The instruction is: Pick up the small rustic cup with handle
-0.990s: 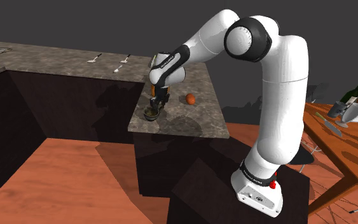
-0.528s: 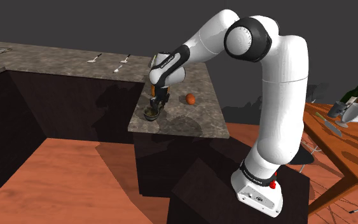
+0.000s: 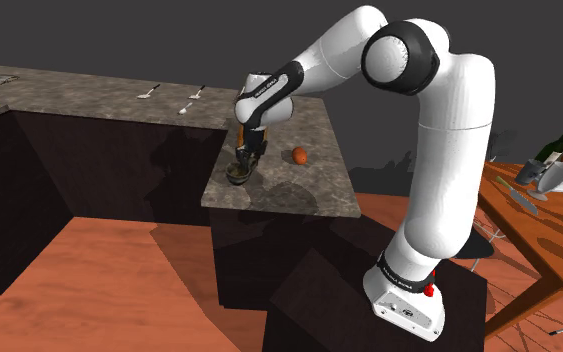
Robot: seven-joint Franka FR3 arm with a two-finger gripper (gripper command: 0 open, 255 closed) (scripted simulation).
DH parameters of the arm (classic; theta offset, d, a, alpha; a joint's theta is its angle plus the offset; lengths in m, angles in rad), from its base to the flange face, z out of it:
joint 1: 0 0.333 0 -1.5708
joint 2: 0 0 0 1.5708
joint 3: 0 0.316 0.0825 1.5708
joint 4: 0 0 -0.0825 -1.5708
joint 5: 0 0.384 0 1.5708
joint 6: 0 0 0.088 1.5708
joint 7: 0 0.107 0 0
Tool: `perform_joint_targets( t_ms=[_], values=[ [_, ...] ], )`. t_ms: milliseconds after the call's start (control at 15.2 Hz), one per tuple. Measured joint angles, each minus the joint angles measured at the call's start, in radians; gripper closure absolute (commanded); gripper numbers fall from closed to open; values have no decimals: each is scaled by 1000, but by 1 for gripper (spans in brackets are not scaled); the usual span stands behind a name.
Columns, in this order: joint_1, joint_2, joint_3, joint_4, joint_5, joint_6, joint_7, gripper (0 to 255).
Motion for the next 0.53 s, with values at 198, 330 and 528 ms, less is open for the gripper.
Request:
perform_joint_targets(
  t_ms=[198,330,528],
  values=[
    [2,-25,-2,13,-7,-37,8,255],
    [2,-42,-4,15,-10,-57,9,255],
    [4,-63,-6,30,-16,-92,16,255]
  ],
)
